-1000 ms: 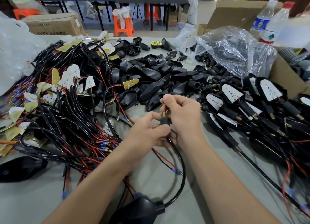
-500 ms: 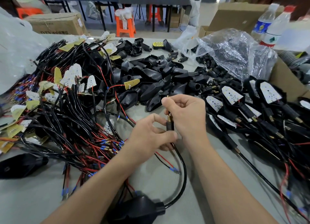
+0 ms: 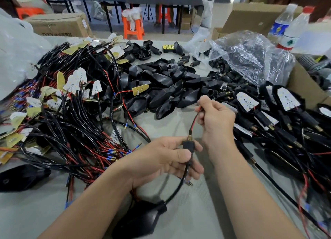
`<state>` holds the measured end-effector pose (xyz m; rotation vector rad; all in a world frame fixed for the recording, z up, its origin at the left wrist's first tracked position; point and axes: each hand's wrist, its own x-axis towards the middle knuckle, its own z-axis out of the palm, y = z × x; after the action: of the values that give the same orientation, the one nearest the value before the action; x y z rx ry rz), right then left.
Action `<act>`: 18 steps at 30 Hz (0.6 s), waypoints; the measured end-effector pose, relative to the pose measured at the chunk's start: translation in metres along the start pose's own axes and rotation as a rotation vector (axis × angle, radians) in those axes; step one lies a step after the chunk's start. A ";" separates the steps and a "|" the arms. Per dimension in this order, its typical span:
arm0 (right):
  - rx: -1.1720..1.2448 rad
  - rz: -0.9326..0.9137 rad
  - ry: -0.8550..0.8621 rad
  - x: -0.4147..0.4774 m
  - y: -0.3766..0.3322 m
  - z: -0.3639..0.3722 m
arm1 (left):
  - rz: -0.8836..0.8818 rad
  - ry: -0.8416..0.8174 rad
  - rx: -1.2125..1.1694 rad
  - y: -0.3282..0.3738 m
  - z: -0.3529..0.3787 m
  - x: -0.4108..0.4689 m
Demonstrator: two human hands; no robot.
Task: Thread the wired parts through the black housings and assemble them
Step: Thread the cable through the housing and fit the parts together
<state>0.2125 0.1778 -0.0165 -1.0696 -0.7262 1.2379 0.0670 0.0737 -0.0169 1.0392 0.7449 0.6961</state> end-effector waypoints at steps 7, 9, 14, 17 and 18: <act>0.289 -0.079 0.120 0.016 -0.024 -0.012 | -0.021 -0.225 -0.116 0.015 -0.017 -0.022; 0.407 -0.008 0.072 0.014 -0.030 -0.016 | 0.025 -0.146 -0.185 0.016 -0.022 -0.024; -0.095 0.245 -0.498 -0.017 -0.015 -0.005 | 0.172 0.036 -0.226 0.018 -0.028 -0.014; -0.145 0.167 -0.654 -0.026 -0.009 0.002 | 0.166 0.135 -0.145 0.014 -0.025 -0.011; -0.122 0.120 -0.596 -0.024 -0.010 0.003 | 0.166 0.177 -0.089 0.013 -0.025 -0.010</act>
<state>0.2082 0.1553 -0.0035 -0.8482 -1.2148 1.6576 0.0390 0.0823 -0.0109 0.9741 0.7783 0.9651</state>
